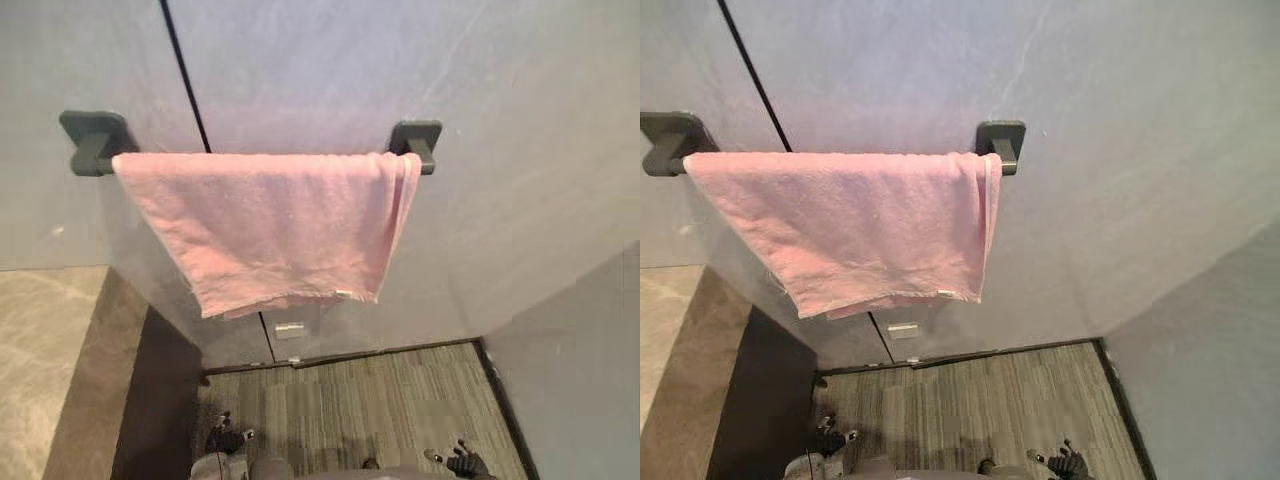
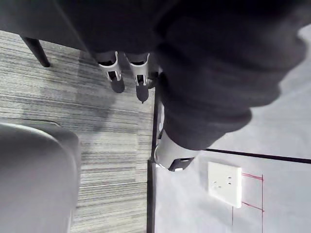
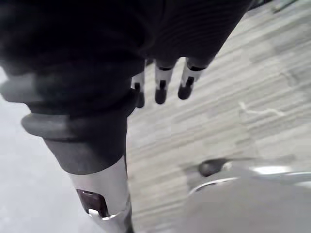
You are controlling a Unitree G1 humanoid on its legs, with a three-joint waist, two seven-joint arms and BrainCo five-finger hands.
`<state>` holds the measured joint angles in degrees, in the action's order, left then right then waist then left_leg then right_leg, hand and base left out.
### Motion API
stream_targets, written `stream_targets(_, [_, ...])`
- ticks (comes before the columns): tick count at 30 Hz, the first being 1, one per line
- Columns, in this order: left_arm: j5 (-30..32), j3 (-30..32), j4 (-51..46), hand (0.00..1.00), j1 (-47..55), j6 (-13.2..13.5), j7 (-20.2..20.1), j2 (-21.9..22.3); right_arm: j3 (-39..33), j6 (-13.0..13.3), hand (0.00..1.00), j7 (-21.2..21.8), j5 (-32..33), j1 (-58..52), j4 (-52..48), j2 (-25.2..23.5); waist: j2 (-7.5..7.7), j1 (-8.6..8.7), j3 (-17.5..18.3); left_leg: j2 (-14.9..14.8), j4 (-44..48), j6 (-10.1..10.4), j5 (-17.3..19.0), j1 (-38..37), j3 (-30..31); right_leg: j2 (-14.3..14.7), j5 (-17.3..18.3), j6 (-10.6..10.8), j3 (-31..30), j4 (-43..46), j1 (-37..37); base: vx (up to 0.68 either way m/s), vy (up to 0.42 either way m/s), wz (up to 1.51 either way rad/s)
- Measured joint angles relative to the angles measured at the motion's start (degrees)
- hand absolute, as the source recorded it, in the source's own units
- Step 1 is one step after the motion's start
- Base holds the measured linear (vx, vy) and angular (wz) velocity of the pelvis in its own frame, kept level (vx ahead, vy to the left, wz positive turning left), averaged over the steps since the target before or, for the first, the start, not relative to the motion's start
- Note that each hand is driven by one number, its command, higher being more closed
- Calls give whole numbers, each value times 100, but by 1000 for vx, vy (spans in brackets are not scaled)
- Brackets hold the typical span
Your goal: Organize washtable
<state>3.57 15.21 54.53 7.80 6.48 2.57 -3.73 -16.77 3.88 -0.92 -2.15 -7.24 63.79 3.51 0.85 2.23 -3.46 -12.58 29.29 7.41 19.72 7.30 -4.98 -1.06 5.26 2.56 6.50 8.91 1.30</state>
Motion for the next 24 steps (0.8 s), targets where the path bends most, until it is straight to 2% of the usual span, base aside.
stream_targets(1, [30, -6, 0, 0, 2, 0, -3, 0, -3, -5, 0, -1, -1, -26, 18, -1, 6, -1, 4, -3, -89, 0, 0, -73, -7, -4, 0, 0, -38, 213, 86, -74, 105, -29])
stream_targets(2, [184, -75, 7, 0, 27, 5, -6, 17, -5, 7, 0, -2, 19, -96, 8, -4, -13, -9, -5, -20, -227, -2, -1, -237, -45, 37, 17, 58, -70, 786, 431, -96, 52, -30])
stream_targets(4, [344, -257, 32, 0, 68, 29, -15, -54, 104, 21, 0, -2, 41, -104, 9, 5, 24, -37, -20, 78, -444, -26, -10, -329, -193, -29, -126, 154, -278, 675, 523, -141, 63, -39])
stream_targets(6, [401, -337, 71, 0, 60, 31, -20, -111, 104, 25, 0, -5, 58, -63, 3, 13, 14, -59, -43, 169, -665, -212, -128, -374, -420, -121, -164, 219, -395, 765, 738, -113, 6, -51])
stream_targets(8, [425, -338, 236, 0, -63, 37, -21, -61, 106, 28, 0, -2, 197, -31, -8, 88, -115, -61, -194, 248, -822, -405, -336, -410, -669, -216, -445, 534, -384, 961, 1024, -192, -2, -50])
stream_targets(9, [456, -333, 244, 0, -49, 45, -20, 10, 102, 18, 0, 1, 202, -29, -16, 166, -271, -69, -281, 191, -939, -445, -397, -443, -779, -218, -443, 452, -375, 988, 1004, -246, -18, -35])
stream_targets(10, [505, -318, 239, 0, -49, 63, -18, 81, 75, 16, 0, -1, 221, -34, -75, 216, -290, -53, -365, 201, -1018, -507, -435, -537, -912, -348, -173, 126, -359, 1764, 1110, -262, -87, -17])
stream_targets(11, [506, -307, 233, 0, -9, 57, -8, 56, 67, -4, 0, 3, 221, -115, -137, 205, -358, -78, -407, 226, -992, -506, -452, -561, -930, -559, 89, -32, -403, 2817, 1232, -233, -107, -6])
stream_targets(12, [505, -290, 233, 0, 16, 55, -9, 51, 53, -12, 0, 5, 222, -146, -135, 204, -348, -96, -404, 224, -969, -494, -459, -570, -917, -670, 120, -101, -453, 3235, 1227, -176, -165, 4])
stream_targets(13, [502, -202, 235, 0, 39, 51, -11, 51, -40, -30, 0, 6, 222, -215, -134, 175, -295, -149, -375, 225, -931, -428, -496, -558, -867, -907, 77, -195, -655, 3751, 1158, -114, -224, 11])
stream_targets(14, [496, -134, 223, 0, 89, 54, -15, 0, -123, -54, 0, 6, 221, -270, -115, 111, -165, -176, -299, 266, -910, -322, -562, -468, -786, -1132, -225, -345, -924, 3824, 950, -107, -243, 16])
stream_targets(15, [496, -97, 239, 0, 85, 52, -17, -44, -149, -64, 0, 11, 213, -270, -105, 52, -41, -179, -262, 305, -931, -263, -611, -477, -726, -1144, -134, -152, -950, 3672, 879, -82, -244, 17])
stream_targets(16, [495, -99, 285, 0, 124, 23, -21, -75, -181, -63, 0, 8, 195, -313, -120, 16, -118, -243, -232, 357, -1192, -263, -793, -510, -526, -1030, -101, -136, -877, 3635, 862, -93, -205, 27])
stream_targets(18, [496, -116, 302, 0, 194, 13, -88, 59, -298, -65, 0, 7, 180, -443, -165, 62, -233, -305, -86, 438, -1599, -398, -1069, -539, -128, -871, -32, -72, -946, 3303, 748, -99, -174, 35])
stream_targets(19, [497, -118, 292, 0, 246, 21, -98, 81, -299, -76, 0, 7, 153, -468, -165, 77, -256, -311, -16, 448, -1698, -308, -1255, -492, -46, -831, 152, 141, -1039, 3056, 614, -78, -190, 45])
stream_targets(20, [496, -146, 293, 0, 281, 25, -103, 77, -262, -87, 0, 9, 139, -441, -165, 137, -237, -323, 78, 459, -1736, -180, -1334, -365, 22, -813, 439, 361, -1214, 2746, 512, -123, -236, 44])
stream_targets(21, [496, -198, 296, 0, 278, 28, -99, 38, -143, -90, 0, 8, 90, -353, -165, 148, -195, -349, 110, 477, -1708, -143, -1422, -139, 28, -813, 659, 486, -1344, 2436, 505, -126, -193, 28])
stream_targets(22, [496, -208, 295, 0, 275, 29, -99, 25, -70, -91, 0, 7, 27, -305, -166, 173, -182, -373, 129, 464, -1695, -140, -1476, -4, 31, -804, 716, 517, -1350, 2280, 519, -179, -157, 7])
stream_targets(23, [477, -247, 292, 0, 274, 35, -85, 17, 129, -73, 0, 1, -16, -213, -182, 218, -127, -479, 200, 433, -1721, -125, -1639, 266, 39, -789, 824, 582, -1325, 2017, 614, -201, -138, 7])
stream_targets(24, [419, -344, 283, 0, 261, 42, -54, -68, 263, -62, 0, -8, -27, -82, -184, 241, -72, -483, 213, 410, -1785, -95, -1843, 479, 71, -779, 936, 587, -1242, 1783, 683, -198, -142, 13])
